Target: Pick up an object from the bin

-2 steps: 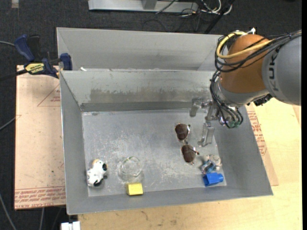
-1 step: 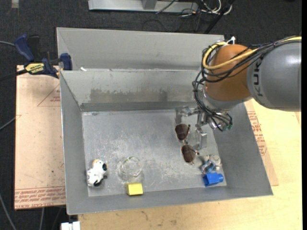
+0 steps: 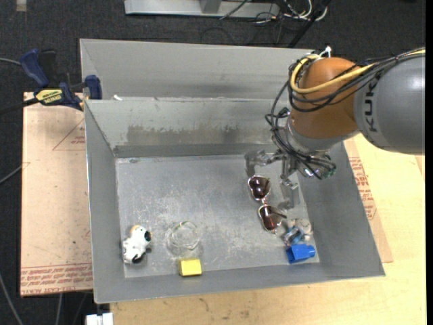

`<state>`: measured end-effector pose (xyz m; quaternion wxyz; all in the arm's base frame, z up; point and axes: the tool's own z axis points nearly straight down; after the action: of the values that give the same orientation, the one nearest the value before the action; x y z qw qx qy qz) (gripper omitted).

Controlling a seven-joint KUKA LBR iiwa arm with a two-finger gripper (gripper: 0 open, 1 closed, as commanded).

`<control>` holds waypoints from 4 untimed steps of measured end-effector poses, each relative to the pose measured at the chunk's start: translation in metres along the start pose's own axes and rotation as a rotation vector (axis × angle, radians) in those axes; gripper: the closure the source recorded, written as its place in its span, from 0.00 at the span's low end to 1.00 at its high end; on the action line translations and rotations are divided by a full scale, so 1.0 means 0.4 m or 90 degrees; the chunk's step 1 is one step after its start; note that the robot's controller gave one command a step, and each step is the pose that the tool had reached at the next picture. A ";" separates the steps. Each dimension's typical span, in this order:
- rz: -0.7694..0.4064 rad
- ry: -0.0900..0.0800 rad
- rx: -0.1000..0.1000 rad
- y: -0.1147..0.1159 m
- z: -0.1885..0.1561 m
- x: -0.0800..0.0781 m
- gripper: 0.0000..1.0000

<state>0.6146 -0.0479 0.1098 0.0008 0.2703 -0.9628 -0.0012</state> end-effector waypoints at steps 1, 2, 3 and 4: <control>-0.172 -0.004 0.004 0.029 -0.023 -0.029 0.00; -0.316 -0.002 0.003 0.023 0.084 -0.032 0.00; -0.361 -0.002 0.005 0.018 0.128 -0.040 1.00; -0.367 -0.002 0.004 0.018 0.126 -0.040 1.00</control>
Offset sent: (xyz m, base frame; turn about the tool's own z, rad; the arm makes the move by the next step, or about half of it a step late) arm 0.0057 0.0130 -0.0398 -0.5052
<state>0.6244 -0.0331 0.0593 -0.0020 0.5329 -0.8462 0.0013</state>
